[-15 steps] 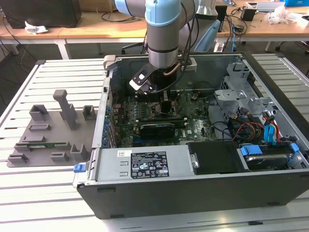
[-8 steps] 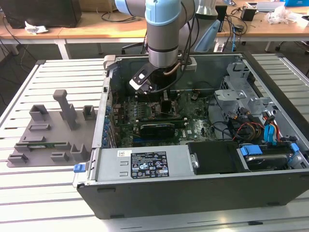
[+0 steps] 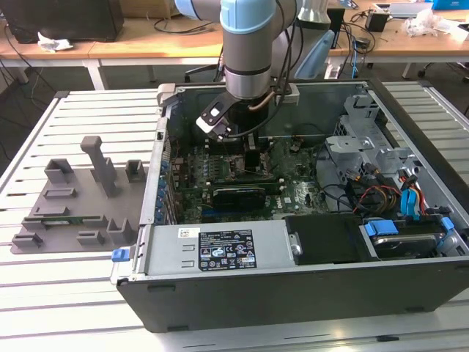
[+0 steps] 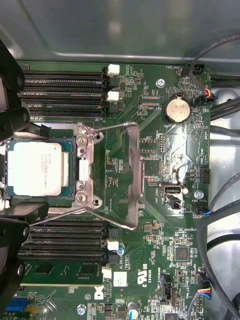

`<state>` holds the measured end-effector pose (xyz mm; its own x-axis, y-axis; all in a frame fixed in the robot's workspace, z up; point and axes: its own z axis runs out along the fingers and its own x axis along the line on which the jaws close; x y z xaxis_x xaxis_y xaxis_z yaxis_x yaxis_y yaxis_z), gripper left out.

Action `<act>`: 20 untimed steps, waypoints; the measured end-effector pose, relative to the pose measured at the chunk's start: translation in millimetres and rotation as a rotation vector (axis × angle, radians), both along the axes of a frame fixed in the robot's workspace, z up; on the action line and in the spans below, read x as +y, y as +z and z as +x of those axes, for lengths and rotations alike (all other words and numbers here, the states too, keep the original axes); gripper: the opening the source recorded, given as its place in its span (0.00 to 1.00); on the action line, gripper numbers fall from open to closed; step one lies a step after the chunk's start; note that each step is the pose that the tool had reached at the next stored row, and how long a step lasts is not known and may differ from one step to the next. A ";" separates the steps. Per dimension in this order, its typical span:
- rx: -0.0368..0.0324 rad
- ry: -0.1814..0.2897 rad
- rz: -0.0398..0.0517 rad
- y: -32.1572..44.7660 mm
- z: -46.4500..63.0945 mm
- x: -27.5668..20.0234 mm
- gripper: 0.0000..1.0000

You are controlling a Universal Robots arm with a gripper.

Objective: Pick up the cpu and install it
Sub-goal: 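Place the cpu into insertion slot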

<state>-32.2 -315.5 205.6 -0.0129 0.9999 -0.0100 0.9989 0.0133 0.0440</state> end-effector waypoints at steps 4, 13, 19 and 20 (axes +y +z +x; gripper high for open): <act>0.0002 0.000 -0.0004 2.8 0.0 -0.1 0.62; 0.0002 0.000 0.0025 3.2 0.0 0.0 0.54; 0.0002 0.000 0.0045 3.2 0.0 0.0 0.29; 0.0002 0.000 0.0049 3.1 0.0 0.0 0.23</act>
